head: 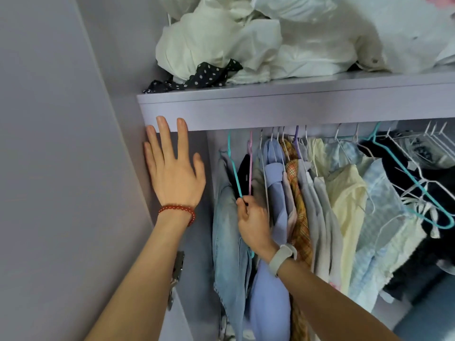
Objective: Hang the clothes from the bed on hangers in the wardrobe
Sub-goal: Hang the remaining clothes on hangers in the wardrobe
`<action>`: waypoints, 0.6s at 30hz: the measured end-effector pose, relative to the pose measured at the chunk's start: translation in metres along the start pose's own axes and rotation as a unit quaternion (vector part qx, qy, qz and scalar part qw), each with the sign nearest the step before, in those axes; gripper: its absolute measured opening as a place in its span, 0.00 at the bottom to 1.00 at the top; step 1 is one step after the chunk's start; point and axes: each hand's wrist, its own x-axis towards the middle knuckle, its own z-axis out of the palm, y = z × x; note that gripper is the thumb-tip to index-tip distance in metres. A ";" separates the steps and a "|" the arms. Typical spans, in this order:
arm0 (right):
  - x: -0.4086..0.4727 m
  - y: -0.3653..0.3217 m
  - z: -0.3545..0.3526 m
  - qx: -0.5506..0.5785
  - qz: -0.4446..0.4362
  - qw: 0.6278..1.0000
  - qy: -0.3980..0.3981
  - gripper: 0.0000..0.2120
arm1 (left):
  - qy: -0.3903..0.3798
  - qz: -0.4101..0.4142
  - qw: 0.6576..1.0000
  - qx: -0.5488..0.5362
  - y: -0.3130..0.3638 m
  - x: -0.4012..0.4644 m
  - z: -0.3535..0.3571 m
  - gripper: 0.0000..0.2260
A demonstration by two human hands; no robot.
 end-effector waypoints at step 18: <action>-0.017 -0.056 -0.016 0.088 -0.005 0.996 -0.013 0.12 | -0.039 0.006 0.997 -0.060 -0.001 0.000 -0.018 0.26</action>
